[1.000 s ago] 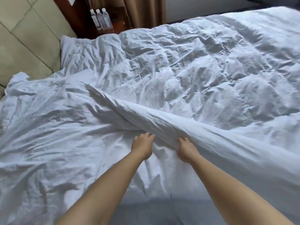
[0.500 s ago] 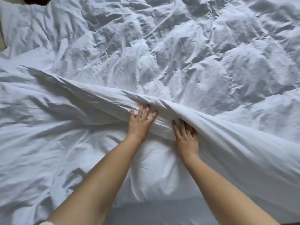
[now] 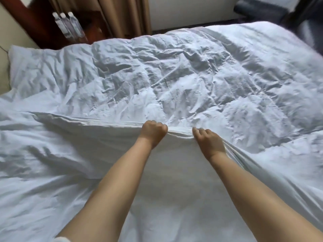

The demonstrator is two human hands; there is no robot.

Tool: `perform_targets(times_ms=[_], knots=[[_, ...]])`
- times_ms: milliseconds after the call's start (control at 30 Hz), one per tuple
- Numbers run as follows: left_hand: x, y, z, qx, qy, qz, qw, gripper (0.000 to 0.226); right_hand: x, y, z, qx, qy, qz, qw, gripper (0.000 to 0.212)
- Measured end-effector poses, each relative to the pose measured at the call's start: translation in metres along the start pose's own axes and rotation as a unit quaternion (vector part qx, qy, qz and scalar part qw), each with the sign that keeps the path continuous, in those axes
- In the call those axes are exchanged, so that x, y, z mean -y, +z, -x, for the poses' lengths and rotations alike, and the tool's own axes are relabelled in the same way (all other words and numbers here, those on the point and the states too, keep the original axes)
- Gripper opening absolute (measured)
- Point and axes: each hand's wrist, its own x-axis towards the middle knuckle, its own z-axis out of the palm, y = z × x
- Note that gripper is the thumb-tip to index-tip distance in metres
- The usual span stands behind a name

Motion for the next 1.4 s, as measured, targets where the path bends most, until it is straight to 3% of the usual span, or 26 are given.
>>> perform_targets(times_ms=[67,100,133,200,300,400,567,667,733,800,867,1067,1400], knots=[[0.016,-0.006,-0.028,0.021,-0.002,0.023,1.0,0.036,-0.016,-0.019,-0.034,-0.014,0.023,0.026,0.999,0.04],[0.026,-0.01,-0.044,0.03,-0.004,0.026,0.999,0.036,-0.022,-0.029,-0.055,-0.04,0.031,0.041,0.998,0.032],[0.035,-0.019,-0.058,0.021,-0.013,0.017,1.0,0.031,-0.028,-0.039,-0.078,-0.07,0.033,0.05,0.996,0.024],[0.051,-0.034,-0.088,-0.046,-0.044,-0.037,0.997,0.011,-0.042,-0.052,-0.12,-0.098,0.047,0.057,0.992,0.028],[0.062,-0.035,-0.128,-0.081,-0.062,-0.052,0.993,0.029,-0.062,-0.044,-0.151,-0.108,0.079,0.062,0.989,0.029],[0.053,0.006,-0.155,-0.11,-0.071,-0.061,0.99,0.031,-0.072,0.001,-0.151,-0.138,0.085,0.054,0.985,0.022],[0.028,0.084,-0.139,-0.028,-0.111,-0.035,0.993,0.026,-0.049,0.068,-0.138,-0.059,0.131,0.018,0.989,0.013],[0.005,0.116,-0.117,0.022,-0.137,0.035,0.99,0.022,-0.021,0.09,-0.119,-0.077,0.183,-0.063,0.978,0.027],[-0.005,0.134,-0.102,0.16,-0.152,0.107,0.97,0.041,-0.002,0.094,-0.104,-0.077,0.174,-0.117,0.975,0.044],[-0.005,0.133,-0.088,0.258,-0.155,0.13,0.945,0.056,0.01,0.094,-0.087,-0.026,0.135,-0.108,0.985,0.059],[-0.001,0.125,-0.075,0.279,-0.138,0.114,0.944,0.06,0.015,0.092,-0.074,0.062,0.127,-0.112,0.984,0.068],[-0.012,0.074,-0.028,0.248,-0.12,0.106,0.955,0.058,0.019,0.041,-0.028,0.164,0.177,-0.136,0.961,0.065],[-0.078,-0.009,0.048,0.159,-0.046,0.122,0.979,0.05,0.039,-0.058,0.102,0.146,0.208,-0.144,0.956,0.062]])
